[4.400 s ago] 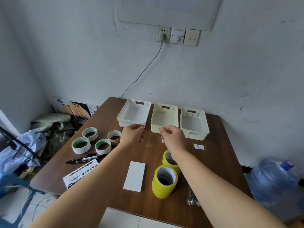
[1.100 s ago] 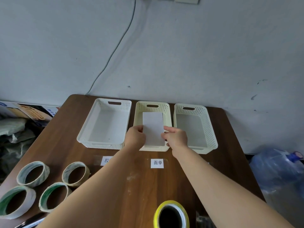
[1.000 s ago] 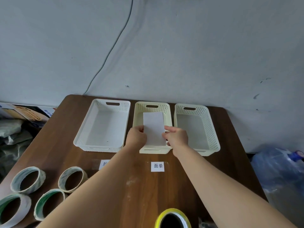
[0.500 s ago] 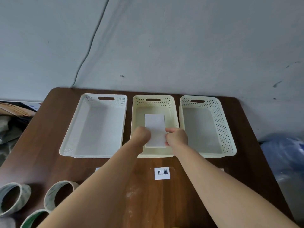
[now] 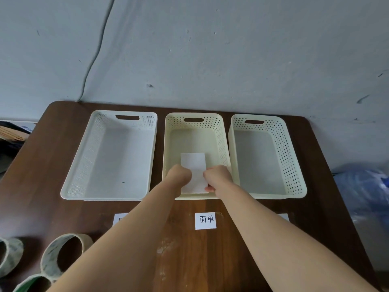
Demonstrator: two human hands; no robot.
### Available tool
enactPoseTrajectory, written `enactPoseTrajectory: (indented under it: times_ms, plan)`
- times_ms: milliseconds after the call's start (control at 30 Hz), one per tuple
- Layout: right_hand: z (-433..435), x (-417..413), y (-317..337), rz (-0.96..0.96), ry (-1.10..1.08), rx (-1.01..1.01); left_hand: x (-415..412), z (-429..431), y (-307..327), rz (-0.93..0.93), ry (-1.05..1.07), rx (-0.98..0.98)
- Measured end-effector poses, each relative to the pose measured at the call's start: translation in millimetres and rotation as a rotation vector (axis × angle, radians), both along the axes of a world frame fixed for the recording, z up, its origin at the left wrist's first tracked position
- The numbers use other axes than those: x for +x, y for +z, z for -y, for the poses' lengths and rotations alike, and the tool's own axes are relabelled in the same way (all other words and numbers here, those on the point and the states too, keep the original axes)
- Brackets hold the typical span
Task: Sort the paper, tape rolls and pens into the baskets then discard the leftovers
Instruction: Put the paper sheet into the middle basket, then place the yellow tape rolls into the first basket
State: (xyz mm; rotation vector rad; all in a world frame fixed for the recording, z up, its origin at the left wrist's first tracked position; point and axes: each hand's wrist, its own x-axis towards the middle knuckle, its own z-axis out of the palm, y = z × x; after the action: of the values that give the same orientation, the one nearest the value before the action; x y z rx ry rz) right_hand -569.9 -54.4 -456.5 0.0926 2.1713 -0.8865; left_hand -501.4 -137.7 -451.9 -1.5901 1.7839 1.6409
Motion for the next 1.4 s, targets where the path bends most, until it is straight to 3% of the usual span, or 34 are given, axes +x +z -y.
enactPoseTrajectory:
  times_ms: [333, 533, 767, 967, 1233, 1400]
  plan:
    - [2, 6, 5, 0.034, 0.064, 0.031, 6, -7, 0, 0.064, -0.150, -0.177]
    - [-9, 14, 22, -0.128, 0.182, 0.045, 12, -14, 17, -0.046, -0.122, -0.223]
    - [-32, 35, 54, -0.289, 0.112, -0.188, 30, -32, 46, -0.292, -0.088, -0.347]
    - [-68, 68, 83, -0.425, 0.038, -0.350, 63, -64, 75, -0.340, -0.070, -0.391]
    - [-145, 106, 93, -0.334, 0.080, -0.383, 120, -126, 77, -0.321, -0.040, -0.301]
    - [-194, 126, 84, -0.156, 0.110, -0.345, 149, -163, 67, -0.276, -0.020, -0.191]
